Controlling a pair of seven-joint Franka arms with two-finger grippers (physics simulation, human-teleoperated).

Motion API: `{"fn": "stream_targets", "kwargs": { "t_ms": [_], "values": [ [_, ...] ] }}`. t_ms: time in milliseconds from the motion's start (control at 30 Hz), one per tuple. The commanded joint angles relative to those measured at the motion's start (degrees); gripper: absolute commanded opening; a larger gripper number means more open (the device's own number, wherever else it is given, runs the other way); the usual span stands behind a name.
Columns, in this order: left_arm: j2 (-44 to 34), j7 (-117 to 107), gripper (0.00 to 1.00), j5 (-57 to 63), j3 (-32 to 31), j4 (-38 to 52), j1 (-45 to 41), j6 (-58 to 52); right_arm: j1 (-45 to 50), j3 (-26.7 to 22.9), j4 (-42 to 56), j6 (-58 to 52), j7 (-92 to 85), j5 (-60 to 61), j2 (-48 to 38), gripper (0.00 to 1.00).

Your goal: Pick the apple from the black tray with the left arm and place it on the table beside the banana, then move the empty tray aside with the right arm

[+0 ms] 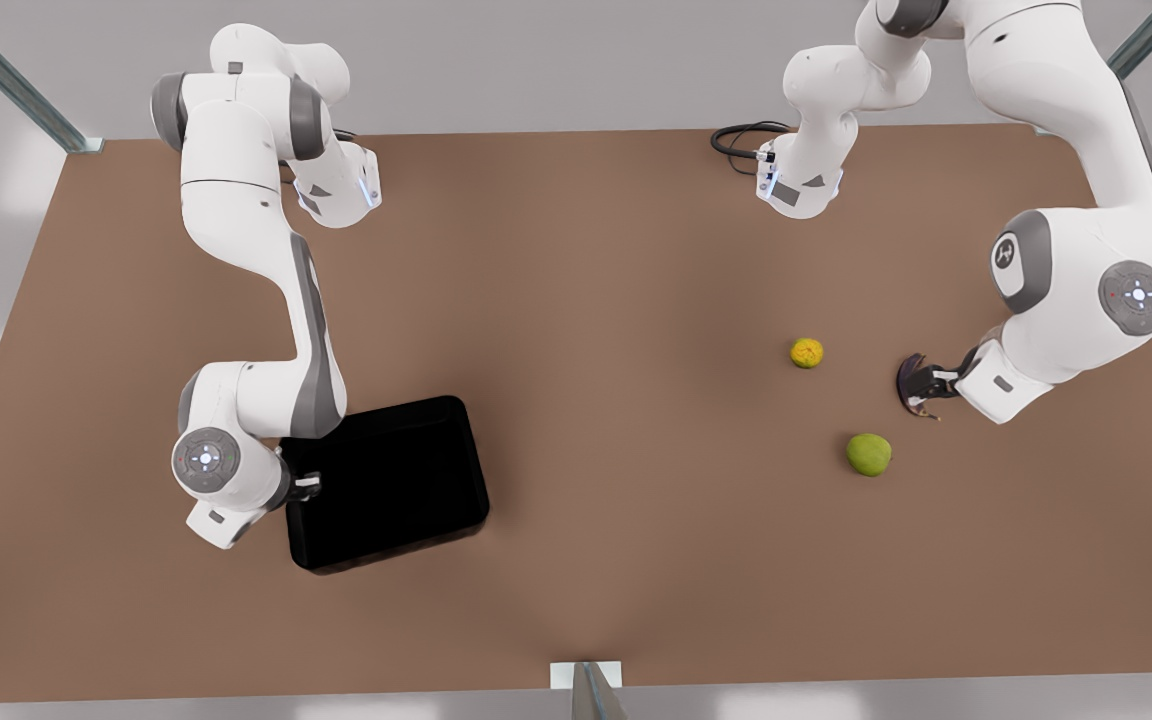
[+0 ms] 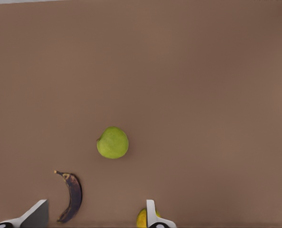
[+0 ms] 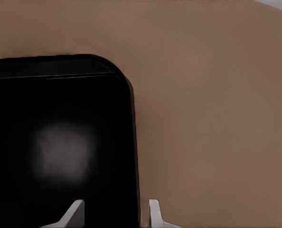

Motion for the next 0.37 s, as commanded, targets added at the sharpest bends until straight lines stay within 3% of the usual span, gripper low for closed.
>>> {"fn": "stream_targets", "kwargs": {
  "t_ms": [0,133,333],
  "values": [
    [0.09,-3.49,1.0,0.44,-0.02,0.2,-0.12,-1.77,0.12,-0.06,0.04,0.27,-15.9,1.41,-1.47,0.84],
    [0.18,-3.66,1.0,0.44,-0.02,0.2,-0.12,-1.77,0.73,1.26,0.13,-8.17,-15.63,1.15,-17.55,0.96],
    [0.18,-3.66,1.0,0.52,-0.02,0.2,-0.12,-1.77,0.73,2.31,0.13,-9.57,-15.37,1.15,-20.9,1.0]
  ]
}}
